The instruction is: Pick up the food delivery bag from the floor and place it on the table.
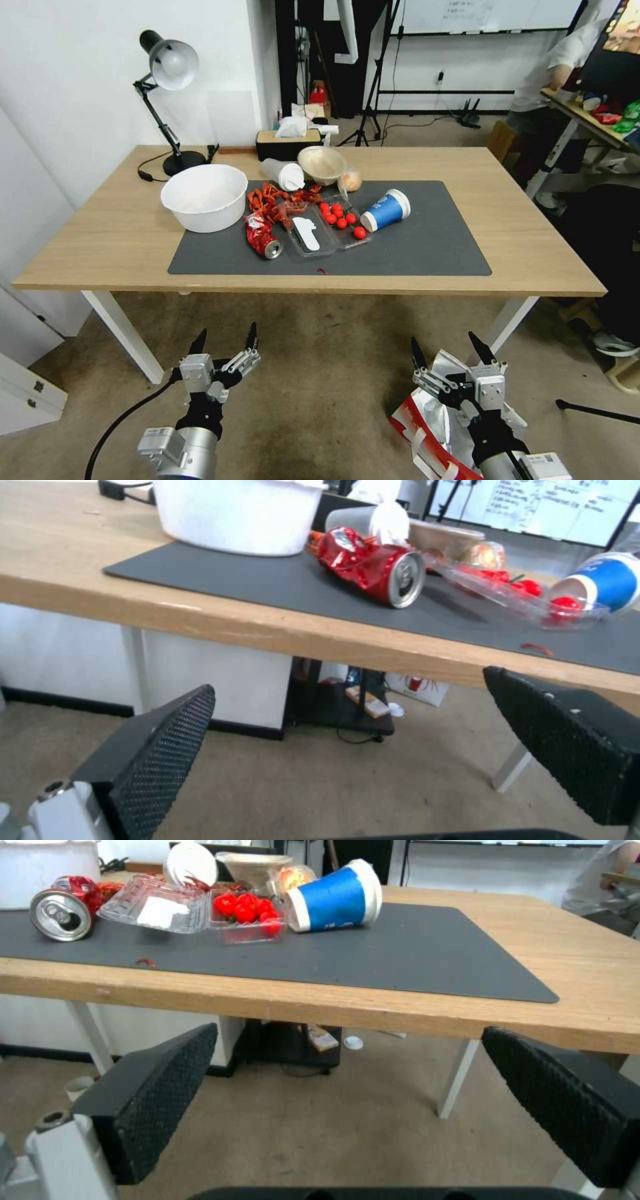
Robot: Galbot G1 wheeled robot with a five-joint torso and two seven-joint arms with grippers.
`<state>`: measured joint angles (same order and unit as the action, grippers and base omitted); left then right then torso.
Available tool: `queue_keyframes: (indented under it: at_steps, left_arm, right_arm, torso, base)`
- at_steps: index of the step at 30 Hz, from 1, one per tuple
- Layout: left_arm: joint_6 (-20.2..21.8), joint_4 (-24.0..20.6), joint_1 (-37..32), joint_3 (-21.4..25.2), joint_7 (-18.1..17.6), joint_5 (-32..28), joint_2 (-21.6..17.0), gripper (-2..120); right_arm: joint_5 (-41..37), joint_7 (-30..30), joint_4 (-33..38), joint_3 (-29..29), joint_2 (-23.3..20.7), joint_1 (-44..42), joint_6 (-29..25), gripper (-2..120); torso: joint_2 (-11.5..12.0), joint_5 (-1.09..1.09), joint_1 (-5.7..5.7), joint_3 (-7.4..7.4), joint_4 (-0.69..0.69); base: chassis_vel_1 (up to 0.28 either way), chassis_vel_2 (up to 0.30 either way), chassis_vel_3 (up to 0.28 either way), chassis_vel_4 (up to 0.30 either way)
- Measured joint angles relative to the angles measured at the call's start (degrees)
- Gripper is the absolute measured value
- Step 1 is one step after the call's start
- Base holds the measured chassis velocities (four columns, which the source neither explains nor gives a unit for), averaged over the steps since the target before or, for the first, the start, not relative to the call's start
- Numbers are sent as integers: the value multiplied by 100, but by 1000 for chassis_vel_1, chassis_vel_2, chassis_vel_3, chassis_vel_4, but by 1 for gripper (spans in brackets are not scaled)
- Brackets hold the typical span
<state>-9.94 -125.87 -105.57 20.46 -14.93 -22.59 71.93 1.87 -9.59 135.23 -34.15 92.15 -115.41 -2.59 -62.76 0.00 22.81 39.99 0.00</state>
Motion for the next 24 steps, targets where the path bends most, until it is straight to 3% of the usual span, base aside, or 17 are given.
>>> queue_keyframes:
  at_steps: [24]
  left_arm:
    - [-352,120,-67,0,136,287,-10,100]
  right_arm:
    - [-36,-7,72,26,0,143,0,100]
  torso:
    - [680,0,-300,-384,0]
  base:
    - [0,0,0,0]
